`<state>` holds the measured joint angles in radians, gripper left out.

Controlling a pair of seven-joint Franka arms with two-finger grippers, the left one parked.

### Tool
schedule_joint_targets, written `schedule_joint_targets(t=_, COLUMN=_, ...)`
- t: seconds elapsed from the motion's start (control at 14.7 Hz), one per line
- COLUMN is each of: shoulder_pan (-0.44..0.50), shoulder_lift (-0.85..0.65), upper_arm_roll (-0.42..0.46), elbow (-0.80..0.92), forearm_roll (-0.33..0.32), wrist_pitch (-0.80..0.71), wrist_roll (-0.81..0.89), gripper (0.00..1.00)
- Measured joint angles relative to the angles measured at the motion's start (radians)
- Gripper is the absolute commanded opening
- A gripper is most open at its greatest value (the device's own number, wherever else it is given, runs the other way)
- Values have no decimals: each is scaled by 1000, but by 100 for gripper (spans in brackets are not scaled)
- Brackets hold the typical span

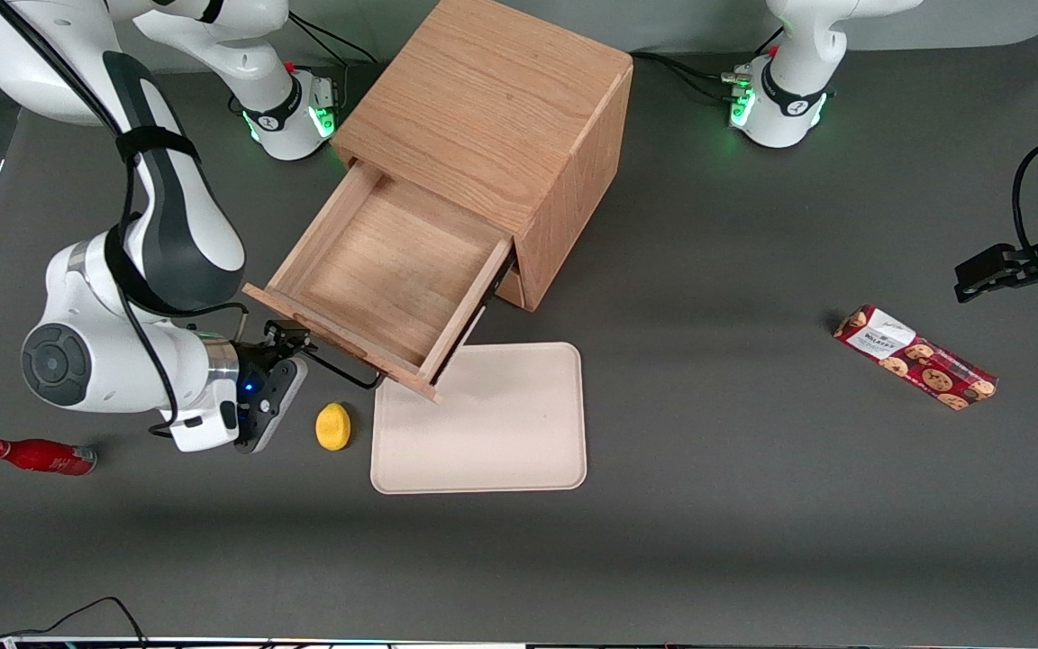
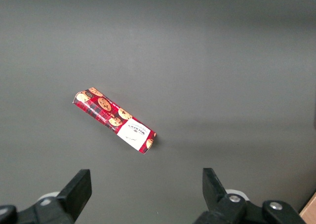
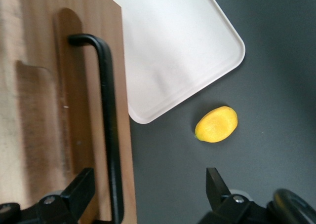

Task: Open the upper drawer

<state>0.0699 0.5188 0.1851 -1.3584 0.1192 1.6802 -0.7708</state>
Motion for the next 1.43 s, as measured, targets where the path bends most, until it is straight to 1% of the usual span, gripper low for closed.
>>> schedule_joint_targets(t=0.2, shoulder_pan=5, shoulder_lift=-11, upper_arm_roll=1, elbow=74, forearm_roll=0, wrist_pitch=-99, wrist_roll=1, gripper=100)
schedule_joint_targets(t=0.34, shoulder_pan=4, shoulder_lift=-44, upper_arm_roll=1, elbow=114, forearm_roll=0, wrist_pitch=-158, wrist_roll=10, gripper=100)
schedule_joint_targets(t=0.48, shoulder_pan=3, shoulder_lift=-100, upper_arm_roll=-18, elbow=126, forearm_roll=0, wrist_pitch=-213, wrist_roll=64, gripper=100)
schedule_joint_targets(t=0.68, shoulder_pan=0, shoulder_lift=-211, upper_arm_roll=-73, elbow=115, forearm_roll=0, wrist_pitch=-303, wrist_roll=190, gripper=100)
schedule_joint_targets(t=0.82, shoulder_pan=-1, shoulder_lift=-312, upper_arm_roll=-98, elbow=47, forearm_roll=-10, wrist_pitch=-343, wrist_roll=330, gripper=100)
schedule_joint_targets(t=1.02, shoulder_pan=-1, shoulder_lift=-515, upper_arm_roll=-124, elbow=-199, forearm_roll=-76, wrist_pitch=-347, wrist_roll=573, gripper=100)
schedule_joint_targets(t=1.09, shoulder_pan=-1, shoulder_lift=-582, upper_arm_roll=-128, elbow=-278, forearm_roll=-103, wrist_pitch=-346, wrist_roll=624, gripper=100)
schedule_joint_targets(t=1.22, shoulder_pan=1, shoulder_lift=-683, upper_arm_roll=-144, elbow=-376, forearm_roll=-144, wrist_pitch=-345, wrist_roll=666, gripper=100)
schedule_joint_targets(t=1.43, shoulder_pan=1, shoulder_lift=-711, upper_arm_roll=-184, elbow=-383, forearm_roll=-151, wrist_pitch=-329, wrist_roll=668, gripper=100)
